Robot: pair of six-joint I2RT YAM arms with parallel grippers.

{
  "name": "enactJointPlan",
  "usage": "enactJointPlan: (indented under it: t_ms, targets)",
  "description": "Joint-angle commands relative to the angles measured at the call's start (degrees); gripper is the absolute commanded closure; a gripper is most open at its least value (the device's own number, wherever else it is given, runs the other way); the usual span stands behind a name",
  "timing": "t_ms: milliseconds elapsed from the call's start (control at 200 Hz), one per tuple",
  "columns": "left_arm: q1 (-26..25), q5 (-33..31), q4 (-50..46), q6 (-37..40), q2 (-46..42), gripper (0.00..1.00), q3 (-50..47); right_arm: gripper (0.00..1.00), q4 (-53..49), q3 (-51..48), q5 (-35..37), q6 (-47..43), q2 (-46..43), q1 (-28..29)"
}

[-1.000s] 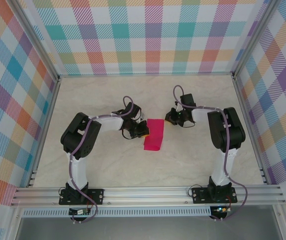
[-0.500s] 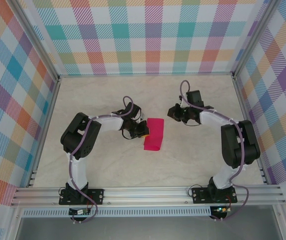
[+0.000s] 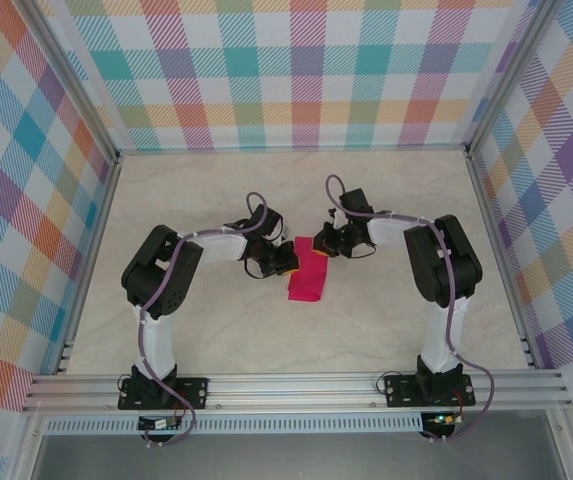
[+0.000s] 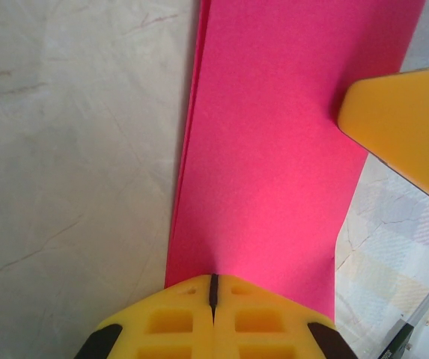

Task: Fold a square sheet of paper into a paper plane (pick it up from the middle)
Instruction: Fold the square sheet of paper in half at the center of the table.

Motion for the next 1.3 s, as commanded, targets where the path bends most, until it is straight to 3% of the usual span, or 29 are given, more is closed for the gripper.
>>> enactJointPlan:
  t_ms: [0, 175, 305, 515, 800, 1295]
  targets:
    - [-0.69, -12.01, -16.3, -0.27, 8.11, 1.0, -6.51, 0.9, 1.84, 0.36, 0.79, 2.81, 1.16, -2.25]
    - [-0.69, -11.77, -15.99, -0.19, 7.87, 1.0, -6.99, 0.9, 1.53, 0.34, 4.49, 5.42, 0.63, -5.06]
    - [-0.77, -11.74, -15.98, -0.21, 7.8, 1.0, -6.75, 0.9, 4.52, -3.66, 7.19, 5.78, -7.17, -4.76]
    - [-0.87, -12.17, -15.02, -0.47, 7.66, 1.0, -6.6, 0.9, 0.15, -7.86, 2.42, 4.92, -14.7, 1.54]
    - [-1.04, -12.45, -14.22, -0.16, 7.95, 1.0, -7.21, 0.9, 3.15, -14.1, -0.62, 8.16, -13.34, 8.26]
    - [-1.08, -12.8, -13.22, -0.29, 8.24, 1.0, -7.43, 0.9, 0.89, -18.39, 0.62, 6.3, -11.42, 8.59]
